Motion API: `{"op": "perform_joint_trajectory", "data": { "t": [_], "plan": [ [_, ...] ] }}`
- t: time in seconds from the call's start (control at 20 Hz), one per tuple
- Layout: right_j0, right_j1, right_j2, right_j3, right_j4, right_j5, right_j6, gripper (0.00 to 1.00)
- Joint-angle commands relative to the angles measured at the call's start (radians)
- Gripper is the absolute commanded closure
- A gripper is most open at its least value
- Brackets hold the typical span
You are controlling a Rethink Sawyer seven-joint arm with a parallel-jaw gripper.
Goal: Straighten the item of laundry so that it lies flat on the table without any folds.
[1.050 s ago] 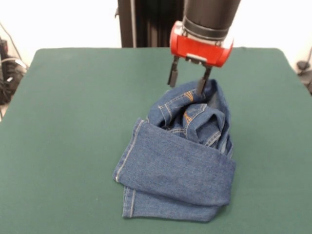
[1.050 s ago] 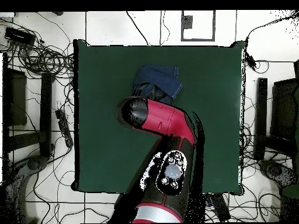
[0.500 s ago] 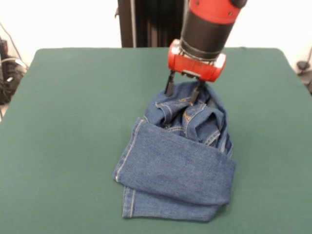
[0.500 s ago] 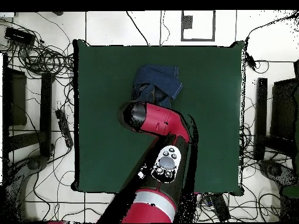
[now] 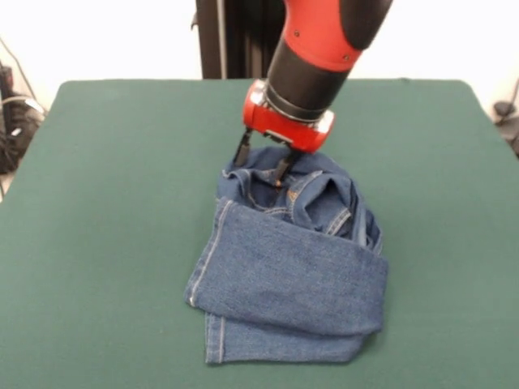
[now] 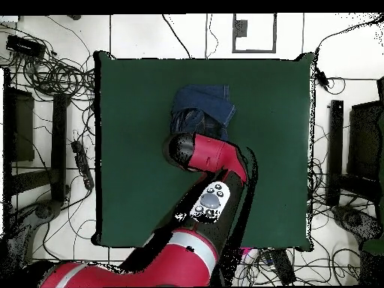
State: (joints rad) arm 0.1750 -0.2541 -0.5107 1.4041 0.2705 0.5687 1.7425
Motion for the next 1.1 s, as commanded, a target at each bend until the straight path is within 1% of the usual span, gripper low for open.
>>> {"op": "perform_joint_trajectory", "data": {
  "t": [0.05,0.5,0.65,0.8,1.0,1.1],
  "plan": [
    [0.043,0.086,-0.044,-0.078,0.01,0.109,0.304,0.0],
    [0.063,0.071,-0.105,-0.147,0.004,0.236,0.266,0.0],
    [0.067,0.072,-0.114,-0.157,0.006,0.248,0.267,0.0],
    [0.062,0.074,-0.099,-0.139,0.012,0.203,0.265,0.0],
    [0.035,0.088,-0.072,-0.148,0.006,0.103,0.227,0.0],
    [0.03,0.087,-0.075,-0.162,-0.001,0.104,0.214,0.0]
  ]
}}
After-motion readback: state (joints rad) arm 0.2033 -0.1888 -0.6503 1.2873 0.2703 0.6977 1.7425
